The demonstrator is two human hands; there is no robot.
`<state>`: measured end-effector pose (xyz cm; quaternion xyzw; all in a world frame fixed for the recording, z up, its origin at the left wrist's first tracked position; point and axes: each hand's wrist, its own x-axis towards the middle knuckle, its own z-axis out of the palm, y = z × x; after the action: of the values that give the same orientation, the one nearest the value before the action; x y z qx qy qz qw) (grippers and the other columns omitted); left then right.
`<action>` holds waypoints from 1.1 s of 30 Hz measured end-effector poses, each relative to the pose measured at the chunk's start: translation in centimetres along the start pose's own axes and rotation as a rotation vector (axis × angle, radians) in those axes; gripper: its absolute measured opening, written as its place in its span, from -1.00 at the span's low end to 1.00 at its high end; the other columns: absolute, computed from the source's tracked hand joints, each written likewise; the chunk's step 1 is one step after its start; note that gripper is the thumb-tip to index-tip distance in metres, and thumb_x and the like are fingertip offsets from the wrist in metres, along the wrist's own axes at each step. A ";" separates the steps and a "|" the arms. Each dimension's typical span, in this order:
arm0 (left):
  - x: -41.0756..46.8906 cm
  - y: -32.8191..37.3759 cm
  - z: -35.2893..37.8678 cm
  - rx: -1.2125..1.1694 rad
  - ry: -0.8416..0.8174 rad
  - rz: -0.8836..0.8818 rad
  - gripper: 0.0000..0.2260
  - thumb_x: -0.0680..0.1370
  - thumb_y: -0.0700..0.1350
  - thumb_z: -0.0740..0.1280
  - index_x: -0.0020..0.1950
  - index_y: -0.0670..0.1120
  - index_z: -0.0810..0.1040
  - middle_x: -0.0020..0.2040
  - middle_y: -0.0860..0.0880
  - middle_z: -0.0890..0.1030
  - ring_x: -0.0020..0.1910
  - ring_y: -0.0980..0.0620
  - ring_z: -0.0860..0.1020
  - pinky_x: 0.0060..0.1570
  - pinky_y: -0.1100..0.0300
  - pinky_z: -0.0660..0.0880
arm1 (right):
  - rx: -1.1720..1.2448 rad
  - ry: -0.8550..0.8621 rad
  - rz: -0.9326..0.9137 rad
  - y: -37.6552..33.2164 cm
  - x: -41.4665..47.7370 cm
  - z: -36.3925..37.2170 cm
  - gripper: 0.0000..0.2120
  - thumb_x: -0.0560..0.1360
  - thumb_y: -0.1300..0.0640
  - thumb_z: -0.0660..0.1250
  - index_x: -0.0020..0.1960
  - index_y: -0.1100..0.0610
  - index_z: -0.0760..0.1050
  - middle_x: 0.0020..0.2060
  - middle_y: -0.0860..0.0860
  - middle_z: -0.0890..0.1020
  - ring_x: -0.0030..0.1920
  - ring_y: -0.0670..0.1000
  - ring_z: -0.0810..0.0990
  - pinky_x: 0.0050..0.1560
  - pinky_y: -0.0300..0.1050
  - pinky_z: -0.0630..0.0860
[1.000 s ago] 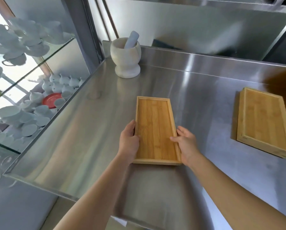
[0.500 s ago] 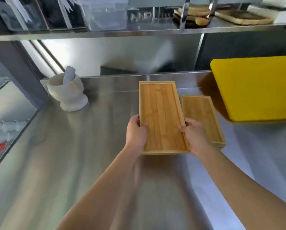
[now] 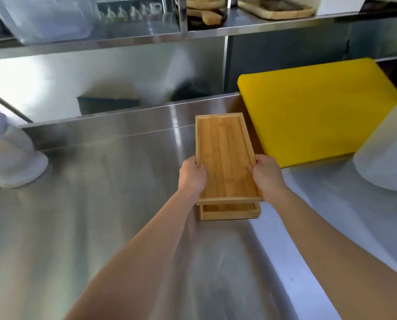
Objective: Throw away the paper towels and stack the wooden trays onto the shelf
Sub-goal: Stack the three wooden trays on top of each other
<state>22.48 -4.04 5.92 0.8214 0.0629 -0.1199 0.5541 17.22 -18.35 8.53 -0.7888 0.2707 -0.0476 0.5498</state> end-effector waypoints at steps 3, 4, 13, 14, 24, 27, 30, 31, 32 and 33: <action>0.6 -1.6 1.3 -0.010 -0.004 -0.063 -0.79 0.55 -0.27 0.09 0.03 -0.29 0.49 -0.08 -0.25 0.59 -0.23 -0.06 0.44 -0.26 0.06 0.40 | -0.002 -0.017 0.027 1.6 0.9 0.2 -0.73 0.53 0.33 0.12 0.09 0.20 0.55 -0.04 0.12 0.60 -0.05 0.12 0.55 0.02 -0.03 0.51; 0.6 -2.0 1.6 -0.016 -0.008 -0.081 -0.80 0.55 -0.28 0.08 0.01 -0.30 0.48 -0.15 -0.21 0.55 -0.25 -0.05 0.41 -0.27 0.07 0.37 | 0.004 -0.014 0.041 2.1 1.2 0.4 -0.73 0.53 0.33 0.12 0.09 0.20 0.55 -0.03 0.13 0.60 -0.05 0.11 0.55 -0.01 -0.05 0.51; 1.0 -3.5 2.2 -0.007 -0.023 -0.111 -0.82 0.51 -0.28 0.08 -0.02 -0.28 0.45 -0.21 -0.09 0.46 -0.27 -0.04 0.36 -0.29 0.08 0.32 | -0.026 0.005 0.005 3.8 1.9 1.2 -0.75 0.52 0.35 0.15 0.08 0.21 0.55 -0.12 0.06 0.57 -0.16 0.00 0.51 -0.33 -0.33 0.36; 1.0 -3.6 2.2 -0.012 -0.026 -0.108 -0.82 0.52 -0.27 0.09 -0.01 -0.27 0.46 -0.21 -0.12 0.48 -0.27 -0.04 0.37 -0.30 0.08 0.34 | -0.030 0.008 0.000 3.9 1.8 1.3 -0.75 0.53 0.34 0.15 0.10 0.21 0.54 -0.11 0.05 0.57 -0.15 0.00 0.51 -0.31 -0.34 0.37; -0.1 -3.6 1.0 0.061 -0.120 -0.238 -0.58 0.60 -0.02 0.16 0.42 -0.14 0.27 0.12 -0.05 0.51 -0.11 0.05 0.51 0.01 0.07 0.46 | -0.066 -0.021 0.124 4.5 1.7 1.4 -0.67 0.55 0.20 0.17 0.30 0.21 0.41 0.20 0.13 0.54 0.10 0.09 0.50 0.01 -0.12 0.42; -0.1 -3.0 1.0 0.033 -0.184 -0.310 -0.64 0.58 -0.06 0.19 0.34 -0.17 0.38 0.18 -0.09 0.55 0.13 -0.09 0.52 0.23 -0.06 0.44 | -0.084 -0.073 0.250 4.5 1.6 1.1 -0.54 0.54 0.04 0.21 0.37 0.23 0.29 0.32 0.17 0.44 0.25 0.17 0.44 0.23 0.02 0.39; 0.3 -2.3 1.2 -0.065 -0.237 -0.419 -0.62 0.54 -0.09 0.23 0.33 -0.20 0.40 0.33 -0.15 0.48 0.30 -0.17 0.43 0.33 -0.13 0.35 | -0.003 -0.114 0.327 4.1 1.7 0.8 -0.57 0.52 0.01 0.26 0.27 0.27 0.38 0.24 0.19 0.51 0.19 0.17 0.48 0.21 0.02 0.42; 0.5 -2.1 1.2 -0.096 -0.236 -0.439 -0.59 0.52 -0.11 0.24 0.35 -0.20 0.38 0.35 -0.17 0.46 0.32 -0.18 0.42 0.33 -0.15 0.34 | 0.030 -0.115 0.352 4.0 1.7 0.6 -0.55 0.50 0.02 0.28 0.27 0.27 0.38 0.24 0.19 0.51 0.21 0.19 0.47 0.25 0.04 0.42; 0.7 -2.0 1.2 -0.114 -0.231 -0.454 -0.57 0.50 -0.13 0.24 0.36 -0.20 0.37 0.36 -0.18 0.45 0.33 -0.20 0.40 0.32 -0.17 0.34 | 0.066 -0.114 0.378 3.9 1.7 0.5 -0.53 0.48 0.02 0.31 0.29 0.27 0.37 0.26 0.19 0.50 0.24 0.19 0.46 0.29 0.08 0.41; 1.0 -2.1 1.1 -0.128 -0.215 -0.468 -0.54 0.47 -0.14 0.24 0.36 -0.19 0.36 0.36 -0.18 0.44 0.33 -0.21 0.40 0.31 -0.19 0.35 | 0.110 -0.113 0.400 3.9 1.7 0.4 -0.50 0.47 0.04 0.33 0.31 0.26 0.35 0.27 0.20 0.48 0.27 0.20 0.44 0.32 0.11 0.39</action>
<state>22.79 -4.35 3.39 0.7302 0.1994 -0.3271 0.5657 17.34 -19.81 4.56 -0.6897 0.3876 0.0918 0.6047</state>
